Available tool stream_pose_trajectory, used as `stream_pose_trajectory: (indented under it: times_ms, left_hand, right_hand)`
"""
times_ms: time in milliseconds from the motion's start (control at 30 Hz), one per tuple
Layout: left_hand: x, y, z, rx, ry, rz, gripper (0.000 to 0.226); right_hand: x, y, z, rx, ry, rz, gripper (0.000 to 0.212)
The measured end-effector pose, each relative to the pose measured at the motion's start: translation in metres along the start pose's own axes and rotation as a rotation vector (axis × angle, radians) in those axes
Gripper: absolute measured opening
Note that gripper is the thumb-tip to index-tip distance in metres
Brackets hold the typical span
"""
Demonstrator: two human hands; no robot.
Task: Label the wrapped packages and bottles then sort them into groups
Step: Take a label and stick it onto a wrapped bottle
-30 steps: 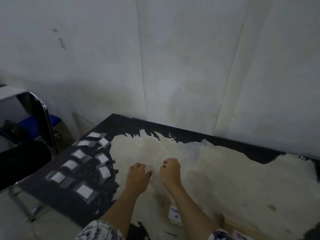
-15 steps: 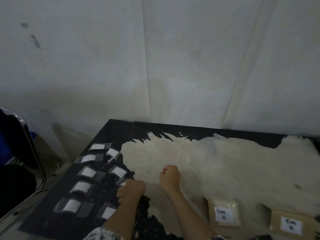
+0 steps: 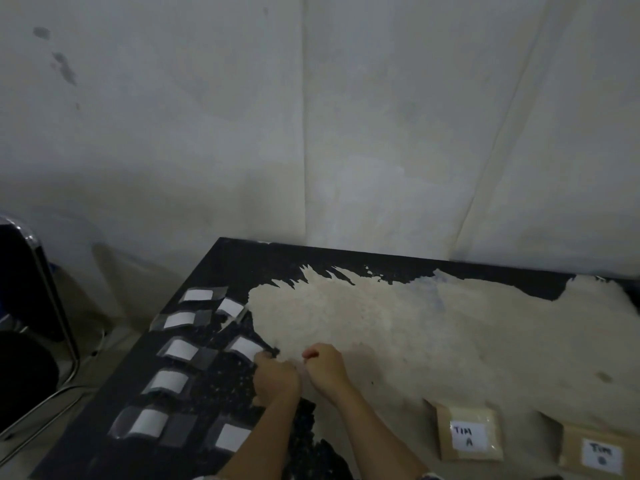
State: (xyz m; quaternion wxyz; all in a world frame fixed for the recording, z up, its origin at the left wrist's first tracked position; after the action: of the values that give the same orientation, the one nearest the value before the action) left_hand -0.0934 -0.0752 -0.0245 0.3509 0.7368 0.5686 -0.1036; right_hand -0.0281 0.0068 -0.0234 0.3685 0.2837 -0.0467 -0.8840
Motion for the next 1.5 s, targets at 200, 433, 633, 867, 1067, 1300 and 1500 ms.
stream_pose_trajectory:
  times_ms: [200, 433, 633, 867, 1067, 1300, 1500]
  left_hand:
    - [0.001, 0.004, 0.001, 0.146, -0.011, -0.016, 0.034]
    - [0.022, 0.025, -0.065, 0.664, 0.034, 0.101, 0.031]
    - [0.030, 0.041, -0.077, 1.009, -0.312, 0.044, 0.037]
    - [0.043, 0.052, -0.070, 1.047, -0.255, 0.103, 0.032]
    - [0.051, 0.039, -0.067, 0.658, -0.118, 0.138, 0.022]
    - [0.063, 0.054, -0.071, 0.141, 0.353, 0.630, 0.017]
    - [0.087, 0.077, -0.082, 0.178, 0.304, 0.655, 0.010]
  right_hand:
    - [-0.004, -0.005, -0.009, 0.098, -0.142, -0.041, 0.021]
    - [-0.033, 0.001, -0.005, 0.129, -0.443, -0.193, 0.049]
    - [-0.062, -0.003, 0.003, 0.135, -0.523, -0.262, 0.037]
    - [-0.084, -0.007, -0.017, 0.249, -0.764, -0.343, 0.019]
    - [-0.095, -0.002, -0.032, 0.279, -0.910, -0.405, 0.023]
    - [-0.116, 0.006, -0.043, 0.186, -0.867, -0.421, 0.016]
    - [-0.165, 0.016, -0.076, 0.219, -0.913, -0.493, 0.006]
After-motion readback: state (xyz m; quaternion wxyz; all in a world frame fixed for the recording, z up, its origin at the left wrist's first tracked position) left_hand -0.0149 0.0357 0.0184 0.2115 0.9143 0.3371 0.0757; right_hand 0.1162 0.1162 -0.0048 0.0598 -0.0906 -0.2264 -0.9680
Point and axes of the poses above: each hand's wrist, its own y-axis away from the middle knuckle, its own x-axis out of the palm, z = x × y, the point moved 4 cm from there along -y, towards the middle knuckle, and after that the axes turned 2 degrees about -x, right-handed, at the moved point
